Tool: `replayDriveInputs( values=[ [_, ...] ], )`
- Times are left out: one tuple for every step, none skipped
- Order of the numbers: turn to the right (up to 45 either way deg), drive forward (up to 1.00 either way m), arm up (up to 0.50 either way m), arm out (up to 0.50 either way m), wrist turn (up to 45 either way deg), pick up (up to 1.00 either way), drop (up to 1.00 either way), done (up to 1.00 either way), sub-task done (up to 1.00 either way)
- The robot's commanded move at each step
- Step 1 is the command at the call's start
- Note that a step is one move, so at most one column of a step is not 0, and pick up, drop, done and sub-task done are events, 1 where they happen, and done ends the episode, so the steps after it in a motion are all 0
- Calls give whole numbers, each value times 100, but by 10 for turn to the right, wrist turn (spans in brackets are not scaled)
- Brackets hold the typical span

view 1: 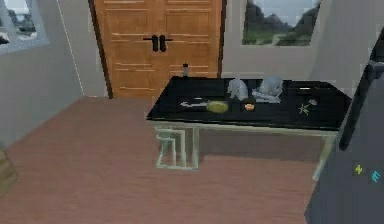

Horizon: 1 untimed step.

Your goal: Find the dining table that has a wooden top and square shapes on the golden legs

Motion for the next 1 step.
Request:
replayDriveInputs(
  values=[
    [-30,0,0,0,0,0,0,0,0]
  ],
)
